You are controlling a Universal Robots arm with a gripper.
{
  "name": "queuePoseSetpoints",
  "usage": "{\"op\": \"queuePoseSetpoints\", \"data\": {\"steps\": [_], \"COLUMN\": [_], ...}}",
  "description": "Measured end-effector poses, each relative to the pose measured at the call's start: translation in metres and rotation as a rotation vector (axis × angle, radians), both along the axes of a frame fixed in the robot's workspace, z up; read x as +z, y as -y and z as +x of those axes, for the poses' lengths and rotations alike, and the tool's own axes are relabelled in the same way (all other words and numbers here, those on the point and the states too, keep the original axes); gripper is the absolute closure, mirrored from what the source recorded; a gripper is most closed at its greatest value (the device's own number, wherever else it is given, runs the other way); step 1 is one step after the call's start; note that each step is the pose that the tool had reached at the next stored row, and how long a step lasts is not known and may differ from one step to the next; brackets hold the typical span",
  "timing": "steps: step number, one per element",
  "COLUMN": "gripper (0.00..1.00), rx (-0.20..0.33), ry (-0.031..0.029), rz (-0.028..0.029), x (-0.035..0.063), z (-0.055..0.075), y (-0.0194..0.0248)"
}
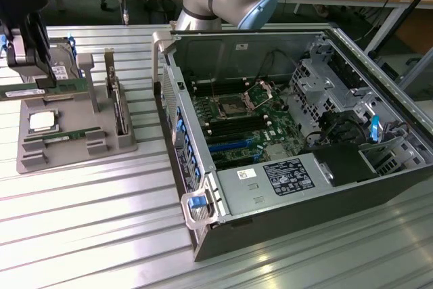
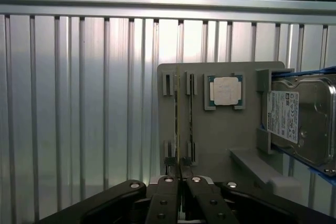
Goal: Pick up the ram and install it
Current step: 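Pick up the ram and move it above insertion slot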
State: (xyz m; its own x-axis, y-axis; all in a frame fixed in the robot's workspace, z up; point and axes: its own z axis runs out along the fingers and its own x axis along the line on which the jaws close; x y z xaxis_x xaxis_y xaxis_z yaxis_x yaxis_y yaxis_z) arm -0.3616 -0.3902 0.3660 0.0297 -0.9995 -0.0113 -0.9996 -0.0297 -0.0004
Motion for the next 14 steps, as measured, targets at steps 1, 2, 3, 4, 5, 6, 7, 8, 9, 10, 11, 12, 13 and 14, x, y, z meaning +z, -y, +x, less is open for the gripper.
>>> {"op": "queuePoseSetpoints", "data": {"steps": [1, 2, 3, 4, 5, 6, 7, 8, 9, 10, 11, 12, 13, 14], "gripper": [0.88, 0.88, 0.88, 0.88, 0.88, 0.88, 0.88, 0.88, 0.88, 0.88, 0.88, 0.88, 0.88, 0.88], "rx": [0.0, 0.0, 0.0, 0.0, 0.0, 0.0, 0.0, 0.0, 0.0, 0.0, 0.0, 0.0, 0.0, 0.0], "ry": [0.0, 0.0, 0.0, 0.0, 0.0, 0.0, 0.0, -0.0001, 0.0, 0.0, 0.0, 0.0, 0.0, -0.0001], "rz": [0.0001, 0.0003, 0.0005, 0.0006, 0.001, 0.0011, 0.0012, 0.0013, 0.0017, 0.0018, 0.002, 0.0022, 0.0024, 0.0026], "x": [0.0006, 0.0009, 0.0013, 0.0017, 0.0022, 0.0026, 0.003, 0.0038, 0.0057, 0.0071, 0.0084, 0.01, 0.0115, 0.0137], "z": [0.0, 0.0, 0.0, 0.0, 0.0, 0.0, 0.0, 0.0, 0.0, 0.0, 0.0, 0.0, 0.0, 0.0], "y": [0.0, 0.0, 0.0001, 0.0, 0.0, 0.0, 0.0, 0.0, 0.0, 0.0, 0.0, 0.0, 0.0, 0.0]}}
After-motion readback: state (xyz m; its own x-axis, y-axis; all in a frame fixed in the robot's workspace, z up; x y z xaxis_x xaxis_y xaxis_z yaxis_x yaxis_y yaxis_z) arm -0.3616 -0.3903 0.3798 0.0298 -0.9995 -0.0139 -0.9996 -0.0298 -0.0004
